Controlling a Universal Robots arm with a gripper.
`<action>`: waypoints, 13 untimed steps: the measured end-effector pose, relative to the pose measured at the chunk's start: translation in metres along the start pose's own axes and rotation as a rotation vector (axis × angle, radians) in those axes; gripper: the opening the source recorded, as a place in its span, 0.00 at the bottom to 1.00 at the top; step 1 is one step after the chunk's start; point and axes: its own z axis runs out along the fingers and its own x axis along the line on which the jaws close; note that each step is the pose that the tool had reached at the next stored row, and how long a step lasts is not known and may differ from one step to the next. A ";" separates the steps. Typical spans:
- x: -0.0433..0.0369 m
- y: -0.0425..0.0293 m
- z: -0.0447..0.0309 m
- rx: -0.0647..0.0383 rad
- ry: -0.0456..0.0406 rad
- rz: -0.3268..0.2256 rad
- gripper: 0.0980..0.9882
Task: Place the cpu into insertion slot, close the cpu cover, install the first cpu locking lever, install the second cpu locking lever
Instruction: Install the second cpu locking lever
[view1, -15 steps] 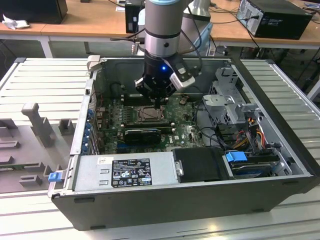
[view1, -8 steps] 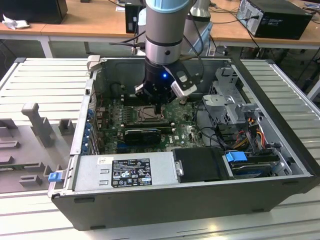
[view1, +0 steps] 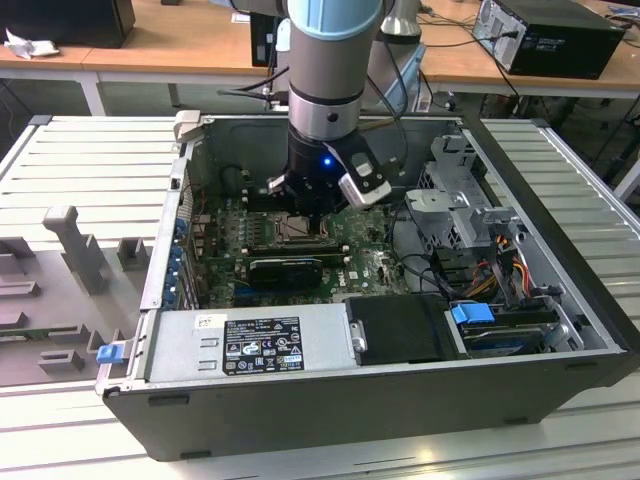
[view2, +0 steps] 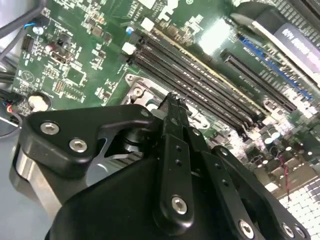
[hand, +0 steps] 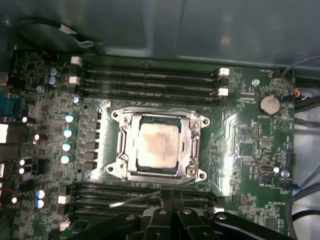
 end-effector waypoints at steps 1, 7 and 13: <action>0.0018 -0.0011 -0.0001 -0.005 -0.0005 0.000 0.01; 0.0087 -0.0019 0.0010 -0.039 -0.0015 0.000 0.01; 0.0218 -0.0025 0.0078 -0.039 0.0058 0.001 0.01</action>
